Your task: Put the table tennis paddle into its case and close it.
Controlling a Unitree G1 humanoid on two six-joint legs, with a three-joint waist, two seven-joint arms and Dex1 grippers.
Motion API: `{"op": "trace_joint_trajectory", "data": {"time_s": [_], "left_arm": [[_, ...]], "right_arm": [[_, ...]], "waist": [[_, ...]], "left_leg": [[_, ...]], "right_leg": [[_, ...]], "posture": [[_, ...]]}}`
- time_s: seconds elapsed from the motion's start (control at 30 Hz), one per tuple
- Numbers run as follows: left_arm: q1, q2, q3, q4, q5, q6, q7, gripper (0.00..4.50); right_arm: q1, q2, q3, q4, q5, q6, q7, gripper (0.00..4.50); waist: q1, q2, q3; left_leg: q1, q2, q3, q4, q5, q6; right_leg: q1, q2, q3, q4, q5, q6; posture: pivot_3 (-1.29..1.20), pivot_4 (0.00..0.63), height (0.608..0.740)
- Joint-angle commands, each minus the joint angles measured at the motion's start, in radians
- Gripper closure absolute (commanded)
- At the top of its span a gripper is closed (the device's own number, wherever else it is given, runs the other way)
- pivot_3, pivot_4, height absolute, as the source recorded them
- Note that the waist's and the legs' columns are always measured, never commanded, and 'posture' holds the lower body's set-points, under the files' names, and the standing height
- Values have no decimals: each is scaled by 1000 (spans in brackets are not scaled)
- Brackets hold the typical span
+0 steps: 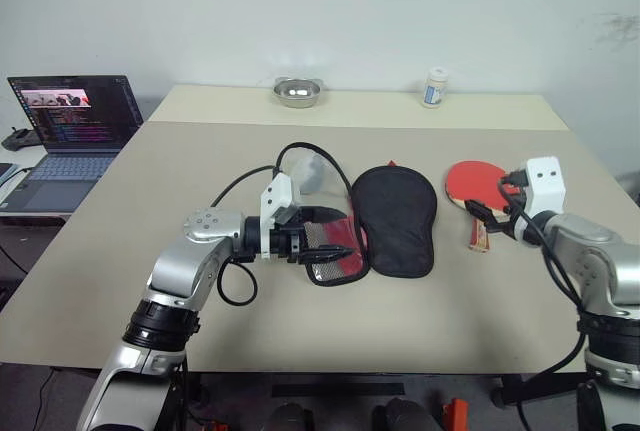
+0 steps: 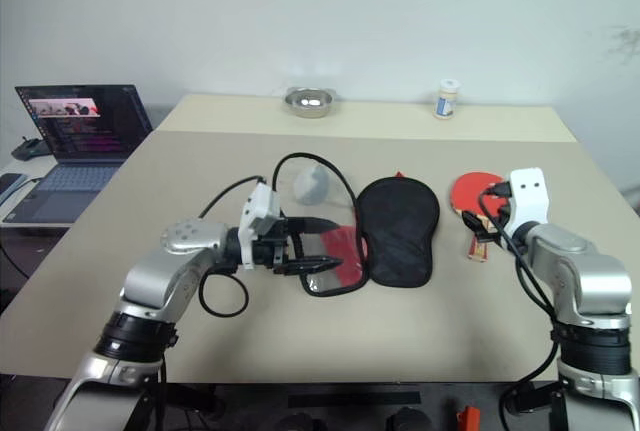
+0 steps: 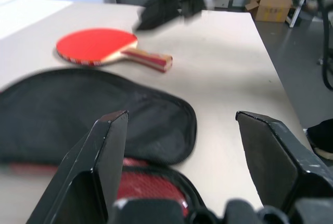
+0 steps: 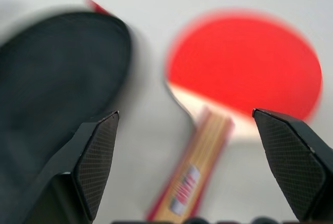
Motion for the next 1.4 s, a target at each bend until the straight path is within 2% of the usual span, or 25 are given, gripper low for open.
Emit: {"op": "trace_joint_trajectory", "data": {"time_s": [0.03, 0.3, 0.5, 0.6, 0.77, 0.9, 1.0, 1.2, 1.33, 1.4], "left_arm": [[-27, -13, 3, -1, -2, -11, 6, 904], [-35, -20, -2, -8, 5, -3, 14, 904], [-36, -24, -7, -15, 7, 5, 29, 904], [-36, -28, -10, -13, 9, 6, 33, 904], [-33, -33, -13, -3, 17, -3, 33, 904], [-26, -32, -14, 6, 23, -14, 27, 904], [-24, -32, -14, 13, 25, -19, 23, 904], [-21, -23, -8, 24, 28, -28, 16, 904], [-16, -16, -3, 20, 26, -25, 16, 904], [-14, -13, -1, 17, 24, -23, 15, 904]], "right_arm": [[-64, 38, -32, 105, -48, -88, -82, 7], [-130, 97, -33, 315, -76, -170, -133, 7], [-147, 98, 11, 369, -97, -184, -119, 7], [-147, 92, 33, 400, -123, -200, -110, 579], [-148, 94, 19, 425, -131, -215, -131, 2200], [-156, 99, -6, 422, -130, -231, -164, 3205], [-169, 95, -30, 413, -122, -241, -186, 3354], [-196, 74, -72, 295, -92, -210, -197, 3361], [-207, 83, -94, 92, -34, -88, -194, 3362], [-195, 154, -89, -107, 35, 61, -213, 3366]], "waist": [[-5, 1, 0], [-16, 1, 0], [-18, 1, 0], [-19, 1, 0], [-19, -1, -1], [-13, -2, -1], [-9, -2, -1], [-7, 2, 1], [-18, 3, 2], [-24, 4, 2]], "left_leg": [[0, 0, 0, 0, 0, 0], [0, 0, 0, 0, 0, 0], [0, 0, 0, 0, 0, 0], [1, 0, 0, 0, 0, 0], [2, 0, 0, 1, 0, 0], [4, 0, 0, 2, 0, 0], [9, -2, 0, 2, 0, 0], [7, -2, 1, -1, 0, 0], [-6, 0, 0, 0, 0, 0], [-7, 1, 0, -1, 1, -1]], "right_leg": [[0, 0, 0, 1, 0, 0], [-1, 0, 0, 1, 0, 0], [-1, 0, 0, 2, 0, 0], [0, 0, 0, 2, 0, 0], [1, 0, 0, 3, 0, 0], [5, -1, 0, 3, 0, 0], [11, -3, -1, 0, 0, 1], [7, -3, 0, 0, 0, 0], [-7, -2, 0, 4, 0, 0], [-9, -3, 1, 5, 0, 0]], "posture": [[0, 150, 740], [0, 150, 740], [0, 150, 740], [0, 150, 740], [0, 150, 740], [0, 150, 740], [0, 150, 740], [0, 150, 740], [0, 150, 740], [0, 150, 740]]}}
